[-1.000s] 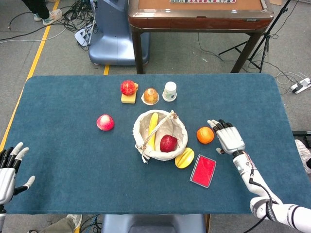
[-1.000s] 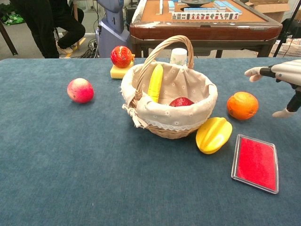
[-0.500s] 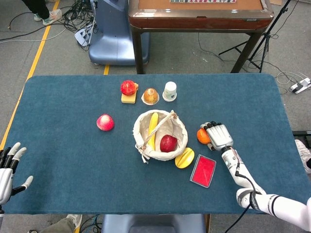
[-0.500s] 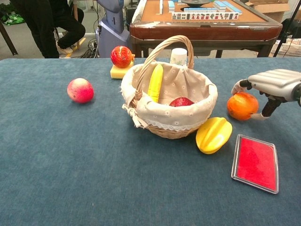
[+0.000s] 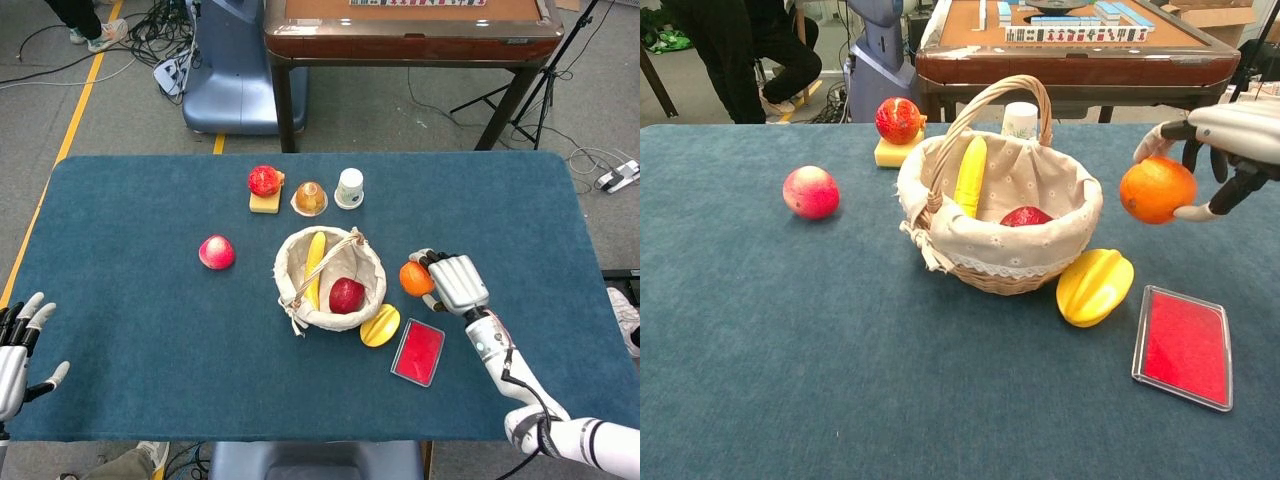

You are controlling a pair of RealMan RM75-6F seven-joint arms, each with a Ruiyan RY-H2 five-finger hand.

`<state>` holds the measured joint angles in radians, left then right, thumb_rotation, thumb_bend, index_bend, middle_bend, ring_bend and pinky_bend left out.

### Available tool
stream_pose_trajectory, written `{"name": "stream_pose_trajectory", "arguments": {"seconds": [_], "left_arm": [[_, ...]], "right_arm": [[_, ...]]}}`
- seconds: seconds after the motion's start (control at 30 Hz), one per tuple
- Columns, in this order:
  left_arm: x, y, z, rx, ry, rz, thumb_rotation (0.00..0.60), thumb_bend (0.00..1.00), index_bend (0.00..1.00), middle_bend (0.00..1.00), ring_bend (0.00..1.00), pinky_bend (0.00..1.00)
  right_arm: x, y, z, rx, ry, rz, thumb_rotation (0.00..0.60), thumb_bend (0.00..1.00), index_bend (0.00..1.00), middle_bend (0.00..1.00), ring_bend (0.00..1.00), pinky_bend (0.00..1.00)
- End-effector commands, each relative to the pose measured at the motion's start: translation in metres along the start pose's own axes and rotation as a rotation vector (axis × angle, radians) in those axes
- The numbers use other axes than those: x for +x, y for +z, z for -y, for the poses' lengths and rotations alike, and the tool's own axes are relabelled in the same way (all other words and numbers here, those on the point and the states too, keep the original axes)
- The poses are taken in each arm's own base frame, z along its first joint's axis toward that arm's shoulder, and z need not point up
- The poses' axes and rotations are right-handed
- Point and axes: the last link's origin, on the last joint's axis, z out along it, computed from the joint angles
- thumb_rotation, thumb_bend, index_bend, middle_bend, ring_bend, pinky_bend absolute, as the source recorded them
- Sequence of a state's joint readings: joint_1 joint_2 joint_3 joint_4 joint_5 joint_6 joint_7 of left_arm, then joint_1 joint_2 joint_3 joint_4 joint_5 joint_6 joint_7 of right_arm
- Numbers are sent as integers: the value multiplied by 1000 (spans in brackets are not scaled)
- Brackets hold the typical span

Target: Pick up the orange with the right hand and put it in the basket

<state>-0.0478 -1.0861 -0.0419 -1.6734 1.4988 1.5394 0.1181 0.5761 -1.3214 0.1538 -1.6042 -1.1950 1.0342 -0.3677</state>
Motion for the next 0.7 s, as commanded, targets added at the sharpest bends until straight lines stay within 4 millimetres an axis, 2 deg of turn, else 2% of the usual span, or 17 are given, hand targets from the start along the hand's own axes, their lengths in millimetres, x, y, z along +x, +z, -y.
{"name": "stream_pose_trajectory", "arguments": {"seconds": [0.03,0.17,0.37,0.43,0.5,0.7], "left_arm": [[1,-1,0,1,-1,-2,600,260,144,0,0,0],[1,-2,1,6,-1,-5,600,260,144,0,0,0],[1,-2,1,3,-2,-3,600,260,144,0,0,0],[2,-2,2,7,-1,-4,600,260,144,0,0,0],[2,-3,3,13,-2,-6,600,260,144,0,0,0],[2,-3,4,14,1,-2,600,260,144,0,0,0]], "right_arm": [[26,-19,2,31,38,-69,600,303,428,391,381,531],[38,-26,14,75,93,-106,600,304,428,391,390,537],[33,-18,34,134,141,-69,600,303,421,352,389,540],[31,-16,40,150,149,-60,600,303,364,317,389,547],[29,-12,47,169,167,-54,600,303,254,262,381,549],[28,-9,55,199,181,-57,600,303,77,163,317,549]]}}
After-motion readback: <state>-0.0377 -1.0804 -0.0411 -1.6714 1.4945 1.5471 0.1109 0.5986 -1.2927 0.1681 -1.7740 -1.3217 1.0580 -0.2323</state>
